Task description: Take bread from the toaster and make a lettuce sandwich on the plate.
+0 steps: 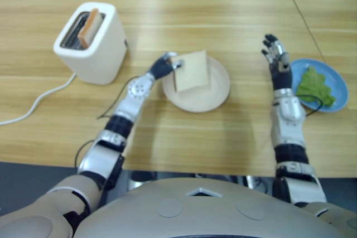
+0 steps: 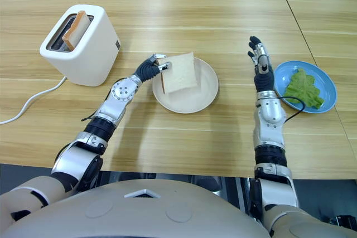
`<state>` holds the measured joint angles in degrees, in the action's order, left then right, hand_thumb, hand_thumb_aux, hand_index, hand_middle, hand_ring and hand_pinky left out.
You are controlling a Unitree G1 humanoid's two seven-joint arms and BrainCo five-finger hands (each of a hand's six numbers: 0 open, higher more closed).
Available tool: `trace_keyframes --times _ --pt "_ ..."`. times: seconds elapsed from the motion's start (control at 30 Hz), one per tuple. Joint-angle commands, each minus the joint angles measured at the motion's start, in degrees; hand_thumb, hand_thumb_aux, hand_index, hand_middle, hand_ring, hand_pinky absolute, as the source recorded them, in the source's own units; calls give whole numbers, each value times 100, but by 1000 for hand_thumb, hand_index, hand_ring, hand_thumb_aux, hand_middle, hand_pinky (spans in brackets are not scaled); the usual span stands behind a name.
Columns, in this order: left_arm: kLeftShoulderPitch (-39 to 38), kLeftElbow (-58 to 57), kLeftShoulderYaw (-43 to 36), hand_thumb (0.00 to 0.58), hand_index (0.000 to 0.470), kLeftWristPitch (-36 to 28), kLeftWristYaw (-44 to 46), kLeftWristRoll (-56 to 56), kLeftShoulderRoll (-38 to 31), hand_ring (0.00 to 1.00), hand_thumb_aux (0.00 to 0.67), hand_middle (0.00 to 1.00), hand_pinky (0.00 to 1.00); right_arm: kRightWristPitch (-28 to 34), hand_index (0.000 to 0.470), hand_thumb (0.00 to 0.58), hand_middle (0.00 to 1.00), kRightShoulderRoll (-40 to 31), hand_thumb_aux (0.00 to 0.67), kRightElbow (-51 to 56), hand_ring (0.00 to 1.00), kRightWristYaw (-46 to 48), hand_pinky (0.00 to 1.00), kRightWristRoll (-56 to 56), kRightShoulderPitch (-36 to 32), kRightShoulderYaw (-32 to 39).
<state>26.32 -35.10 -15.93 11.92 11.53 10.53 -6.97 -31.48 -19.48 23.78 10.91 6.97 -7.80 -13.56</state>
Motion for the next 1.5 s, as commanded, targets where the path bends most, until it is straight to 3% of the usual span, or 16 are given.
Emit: trace_keyframes --times 0.03,0.07,0.1,0.13,0.27,0.4,0.5,0.77,1.13,1.17,1.2,1.23,1.27,1.3,1.5 --pt "71 -333 -220 580 460 17 -26 410 -66 941 670 941 941 -150 0 0 0 -633 0 -386 0 -423 0 -848 188 -258" --pt "77 -364 -275 570 400 8 -77 526 -93 286 583 286 286 -216 0 0 0 -859 0 -450 0 -692 0 -1260 228 -330" --pt "92 -388 -331 216 96 -60 -183 684 -125 0 139 0 0 -189 0 0 0 -1182 0 -546 0 -1136 0 -1985 287 -353" --pt "94 -398 -292 0 0 -75 -186 659 -113 0 0 0 0 -104 0 0 0 -1524 0 -588 0 -1523 0 -2642 333 -360" --pt "81 -218 -276 0 0 -247 -408 883 -148 0 0 0 0 432 0 0 0 -2519 0 -227 0 -2434 0 -3991 333 -182" --pt "4 153 -262 0 0 -426 -535 1065 -209 0 0 0 0 1448 0 0 0 -3544 0 577 0 -3100 0 -5495 267 535" --pt "-78 442 -254 0 0 -545 -558 1147 -271 0 0 0 0 1856 0 0 0 -3915 0 1224 0 -3302 0 -6038 110 1101" --pt "-326 1046 -156 0 0 -748 -356 971 -272 0 0 0 0 2087 0 0 0 -3962 0 2849 0 -3602 0 -6472 -453 2412" --pt "-407 1078 -12 0 0 -835 -227 763 -313 0 0 0 0 1975 0 0 0 -3678 0 4155 0 -3925 0 -6305 -797 3293" --pt "-408 1087 8 0 0 -834 -220 736 -316 0 0 0 0 1975 245 454 0 -3669 357 4231 0 -3905 0 -6255 -828 3332" --pt "-409 1099 11 0 0 -841 -211 731 -325 0 0 0 0 1959 310 519 0 -3662 452 4291 0 -3907 0 -6188 -857 3350" --pt "-411 1115 7 0 0 -855 -214 744 -335 0 0 0 0 1936 417 575 0 -3657 607 4341 0 -3890 0 -6126 -884 3362" --pt "-419 1121 16 0 0 -858 -203 728 -332 0 0 0 0 1930 417 575 0 -3650 607 4387 0 -3853 0 -6074 -913 3387" --pt "-426 1124 15 0 0 -862 -197 732 -335 0 0 0 0 1917 460 580 0 -3646 670 4419 0 -3849 0 -6028 -938 3410" --pt "-450 1141 0 0 0 -898 -226 786 -345 0 0 0 0 1815 460 580 0 -3677 670 4403 0 -3913 0 -5788 -1031 3516"
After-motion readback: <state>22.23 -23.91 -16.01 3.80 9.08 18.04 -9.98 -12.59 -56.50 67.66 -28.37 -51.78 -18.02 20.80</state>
